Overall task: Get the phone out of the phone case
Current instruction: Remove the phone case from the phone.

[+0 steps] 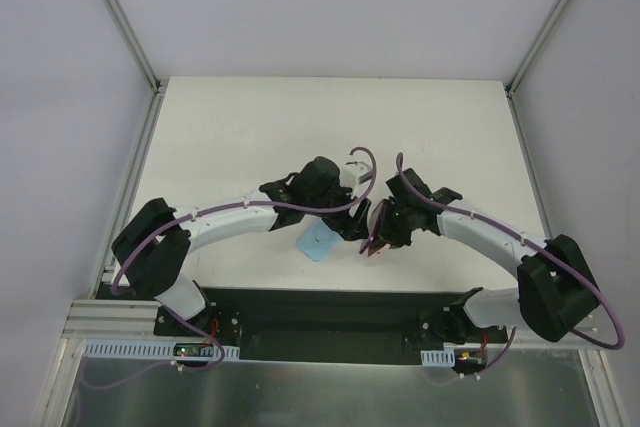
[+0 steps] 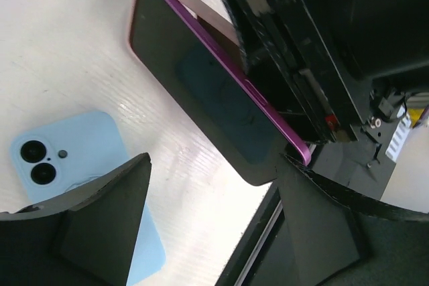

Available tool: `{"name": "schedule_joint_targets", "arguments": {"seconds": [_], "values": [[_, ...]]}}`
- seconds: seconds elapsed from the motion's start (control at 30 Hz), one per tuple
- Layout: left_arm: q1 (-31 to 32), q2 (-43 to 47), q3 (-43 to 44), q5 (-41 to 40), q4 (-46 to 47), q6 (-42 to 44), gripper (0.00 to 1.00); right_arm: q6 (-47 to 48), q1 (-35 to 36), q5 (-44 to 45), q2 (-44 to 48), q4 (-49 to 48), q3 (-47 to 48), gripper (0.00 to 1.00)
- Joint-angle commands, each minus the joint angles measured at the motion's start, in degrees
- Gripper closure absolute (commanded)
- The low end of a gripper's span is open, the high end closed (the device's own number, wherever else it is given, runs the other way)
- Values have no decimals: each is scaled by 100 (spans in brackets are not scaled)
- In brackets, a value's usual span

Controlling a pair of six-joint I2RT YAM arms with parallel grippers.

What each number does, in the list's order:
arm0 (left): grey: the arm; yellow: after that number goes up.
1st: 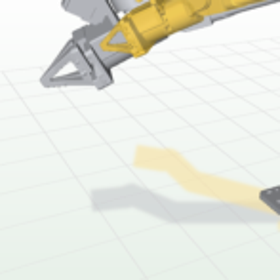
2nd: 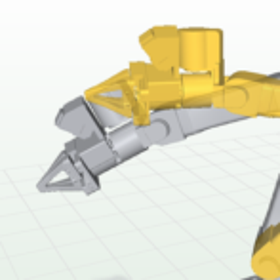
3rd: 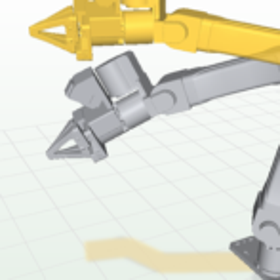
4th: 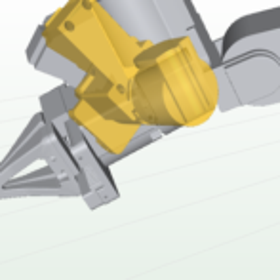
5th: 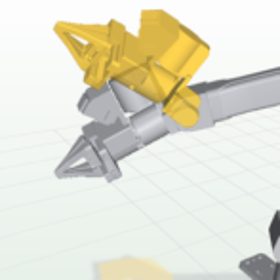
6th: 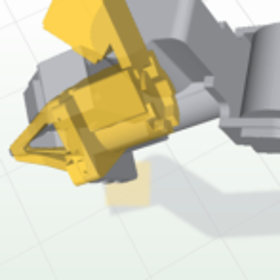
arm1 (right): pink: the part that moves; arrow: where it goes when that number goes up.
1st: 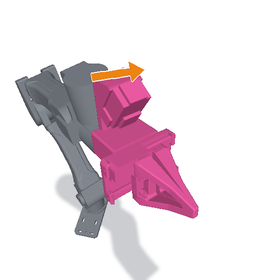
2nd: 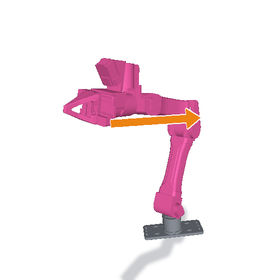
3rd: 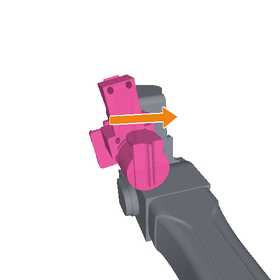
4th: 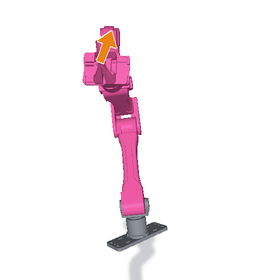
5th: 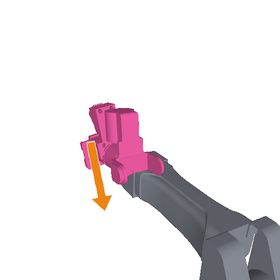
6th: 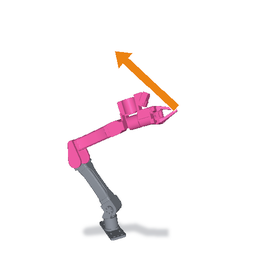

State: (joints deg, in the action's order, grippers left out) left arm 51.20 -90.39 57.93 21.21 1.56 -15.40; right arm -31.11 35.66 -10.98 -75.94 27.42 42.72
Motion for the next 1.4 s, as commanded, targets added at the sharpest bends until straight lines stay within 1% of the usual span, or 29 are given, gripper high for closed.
{"name": "schedule_joint_targets", "arguments": {"seconds": [0.0,0.2,0.3,0.5,0.63,0.7,0.8,0.9,0.97,1.07,1.1,1.23,1.3,1.37], "values": [[285,443,-220,-240,195,485,25,-79,2,-334,133,535,614,98],[347,1101,-800,-372,695,354,25,-167,-68,-387,-17,703,878,98],[338,1251,-950,-399,845,248,25,-184,-103,-405,-105,738,975,99],[522,1217,-916,-372,916,221,25,-272,-121,-484,-219,791,1195,99],[681,1234,-828,-661,872,327,24,-334,-173,-563,-263,853,1318,99],[716,1199,-740,-1047,758,379,24,-378,-182,-624,-272,862,1344,99],[760,1042,-521,-1768,486,494,31,-448,-182,-642,-237,879,1388,99],[786,962,-415,-2225,424,520,37,-466,-191,-607,-237,905,1432,99],[839,936,-353,-2393,433,546,39,-475,-191,-615,-237,923,1450,99],[996,830,-248,-2648,433,704,39,-492,-200,-607,-246,932,1467,98],[1067,752,-186,-2901,424,757,40,-501,-200,-598,-254,941,1467,99],[1287,698,-133,-3403,406,994,41,-510,-191,-598,-219,976,1494,99],[1375,681,-115,-3518,415,1100,43,-536,-200,-598,-202,985,1502,99],[1428,637,-98,-3746,406,1205,47,-545,-200,-607,-176,985,1537,99]]}}
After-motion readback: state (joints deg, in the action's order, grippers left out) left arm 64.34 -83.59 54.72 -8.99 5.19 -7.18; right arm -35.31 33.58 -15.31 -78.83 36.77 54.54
